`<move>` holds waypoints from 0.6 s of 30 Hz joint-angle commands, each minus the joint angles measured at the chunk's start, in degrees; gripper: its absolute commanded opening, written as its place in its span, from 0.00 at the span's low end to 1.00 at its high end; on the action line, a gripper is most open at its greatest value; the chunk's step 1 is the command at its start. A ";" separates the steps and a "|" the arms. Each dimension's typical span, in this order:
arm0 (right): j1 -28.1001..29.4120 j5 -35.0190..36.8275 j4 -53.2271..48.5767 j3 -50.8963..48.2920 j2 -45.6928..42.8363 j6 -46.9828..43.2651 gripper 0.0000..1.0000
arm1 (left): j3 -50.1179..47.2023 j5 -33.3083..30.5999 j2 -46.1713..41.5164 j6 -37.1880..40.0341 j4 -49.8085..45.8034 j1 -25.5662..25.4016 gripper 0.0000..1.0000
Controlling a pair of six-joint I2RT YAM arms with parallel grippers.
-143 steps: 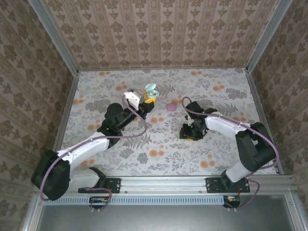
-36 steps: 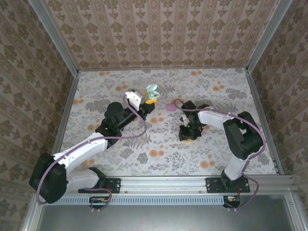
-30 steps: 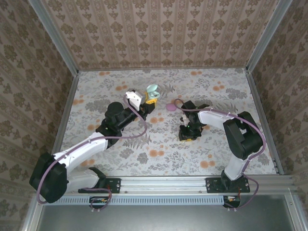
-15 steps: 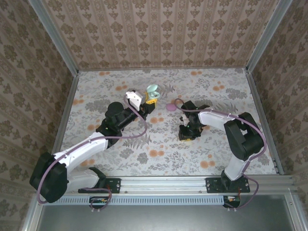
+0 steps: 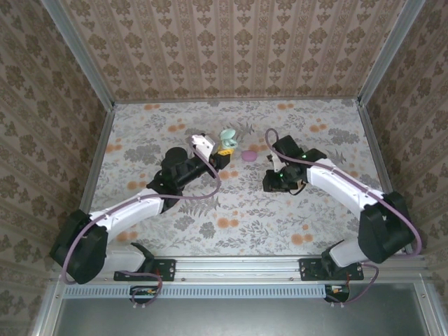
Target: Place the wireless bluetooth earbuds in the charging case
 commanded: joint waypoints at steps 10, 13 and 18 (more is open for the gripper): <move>-0.20 2.53 -5.75 13.94 -9.79 1.14 0.26 | 3.10 10.84 4.95 2.72 3.30 -1.40 0.29; -0.20 0.86 -4.25 14.92 -10.36 1.98 0.26 | 3.45 12.44 5.56 2.68 4.34 -1.67 0.29; -0.20 -2.28 -1.79 15.63 -9.82 3.49 0.26 | 4.50 15.65 6.33 2.64 4.93 -2.01 0.29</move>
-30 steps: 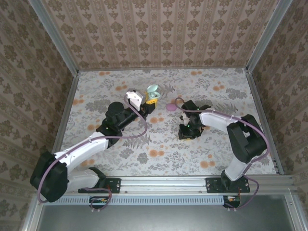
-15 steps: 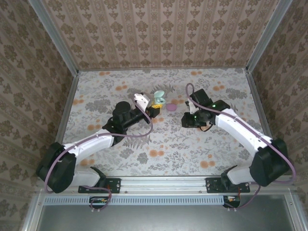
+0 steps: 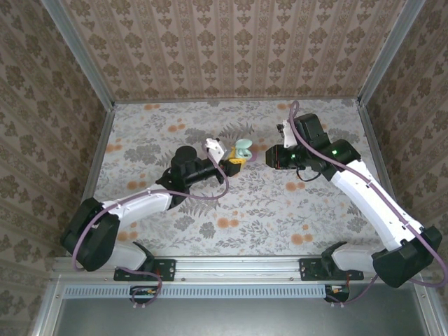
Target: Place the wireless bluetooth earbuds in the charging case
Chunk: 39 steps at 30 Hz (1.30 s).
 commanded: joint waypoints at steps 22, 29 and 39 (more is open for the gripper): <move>-0.12 -4.67 5.35 3.04 1.95 3.39 0.26 | 5.57 8.20 1.62 2.45 -1.04 -1.43 0.29; -0.12 -4.38 6.05 3.15 2.67 3.78 0.26 | 5.57 8.29 1.95 2.12 -0.76 -1.46 0.29; -0.02 -5.04 7.06 2.93 3.95 3.93 0.26 | 5.29 7.94 1.88 1.53 -0.77 -1.40 0.29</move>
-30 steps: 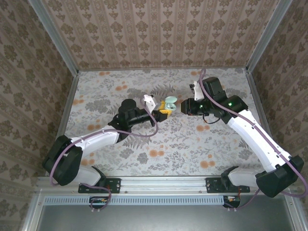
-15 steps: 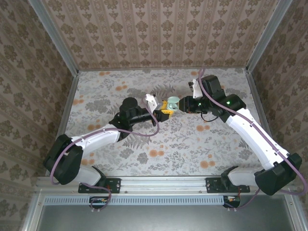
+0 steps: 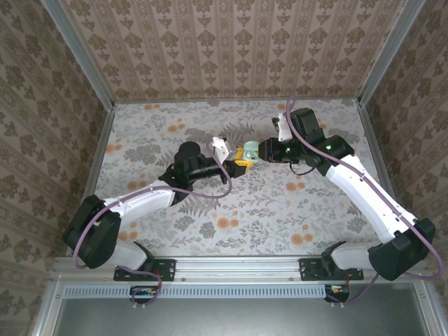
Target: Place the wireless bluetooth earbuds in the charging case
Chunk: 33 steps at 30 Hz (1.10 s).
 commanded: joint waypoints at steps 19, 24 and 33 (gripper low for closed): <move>0.79 -1.11 1.37 0.59 1.16 0.73 0.26 | 1.32 0.21 0.24 -0.32 2.29 -0.44 0.29; 1.05 -1.26 2.59 0.41 1.23 1.49 0.26 | 1.31 0.17 0.26 -0.43 2.34 -0.39 0.29; 1.55 1.62 -0.40 1.06 1.88 -0.15 0.26 | 1.37 -0.53 0.37 -0.59 2.99 -0.46 0.29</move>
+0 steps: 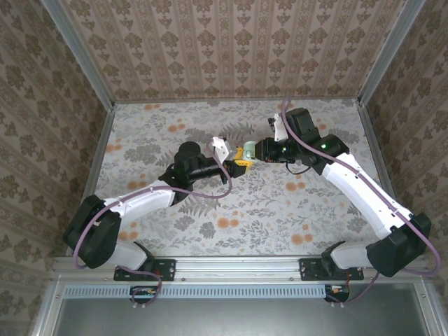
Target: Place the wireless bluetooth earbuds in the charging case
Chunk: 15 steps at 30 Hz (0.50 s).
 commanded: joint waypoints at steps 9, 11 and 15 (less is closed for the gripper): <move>0.64 3.27 -2.74 1.18 0.17 -1.92 0.26 | 1.36 -0.28 0.40 -1.04 3.60 -0.34 0.29; 0.88 2.62 -2.19 1.24 0.26 -1.65 0.26 | 1.33 -0.22 0.43 -1.05 3.64 -0.44 0.29; 1.37 2.21 -0.97 1.04 0.32 -0.89 0.26 | 1.52 0.01 0.57 -1.20 3.77 -0.46 0.29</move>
